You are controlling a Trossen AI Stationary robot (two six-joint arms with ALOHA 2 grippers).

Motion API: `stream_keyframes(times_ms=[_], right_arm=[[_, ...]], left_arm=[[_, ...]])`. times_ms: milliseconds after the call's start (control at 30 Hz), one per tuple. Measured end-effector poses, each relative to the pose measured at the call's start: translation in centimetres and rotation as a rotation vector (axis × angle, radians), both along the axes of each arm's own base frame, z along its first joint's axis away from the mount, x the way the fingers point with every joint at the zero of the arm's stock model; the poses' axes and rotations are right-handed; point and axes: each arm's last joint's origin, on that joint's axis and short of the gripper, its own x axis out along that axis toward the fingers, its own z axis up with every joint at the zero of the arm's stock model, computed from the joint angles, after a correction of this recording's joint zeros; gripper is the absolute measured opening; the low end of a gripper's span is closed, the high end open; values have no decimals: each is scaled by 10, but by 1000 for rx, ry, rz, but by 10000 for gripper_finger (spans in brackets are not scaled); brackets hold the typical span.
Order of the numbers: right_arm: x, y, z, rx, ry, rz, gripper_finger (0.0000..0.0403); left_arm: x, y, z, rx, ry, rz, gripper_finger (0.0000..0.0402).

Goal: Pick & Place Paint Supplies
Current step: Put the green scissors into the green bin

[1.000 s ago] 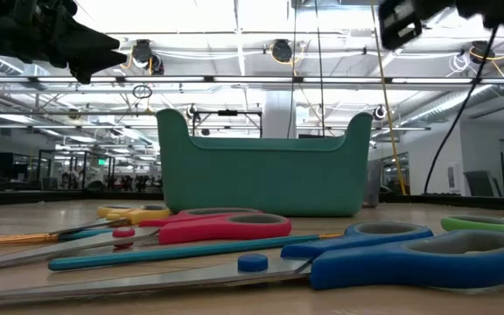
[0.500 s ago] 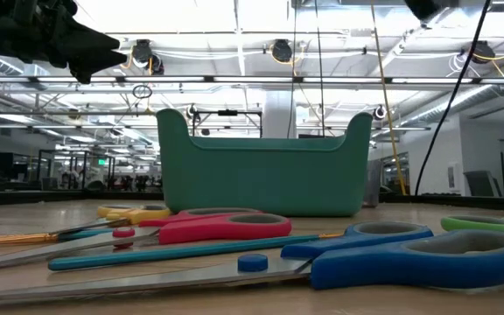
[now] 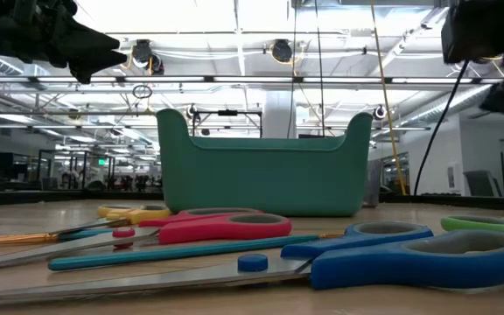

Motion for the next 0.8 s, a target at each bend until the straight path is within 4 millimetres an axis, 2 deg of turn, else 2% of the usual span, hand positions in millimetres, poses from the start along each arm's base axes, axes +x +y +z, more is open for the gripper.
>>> stream_keyframes(times_ms=[233,433,700,800], right_arm=[[-2,-5,-24,58,-74,-5,137],[-10,-12,-39,38,-46,-11,126],[-2,-4,-59,17,-72,16,109],[-5,-6,-67,-25,-17,7,96]], left_arm=[[0,0,0,0,1,0,207],[0,0,0,0,0,0,207],[0,0,0,0,1,-1,207],[0,0,0,0,1,-1,207]])
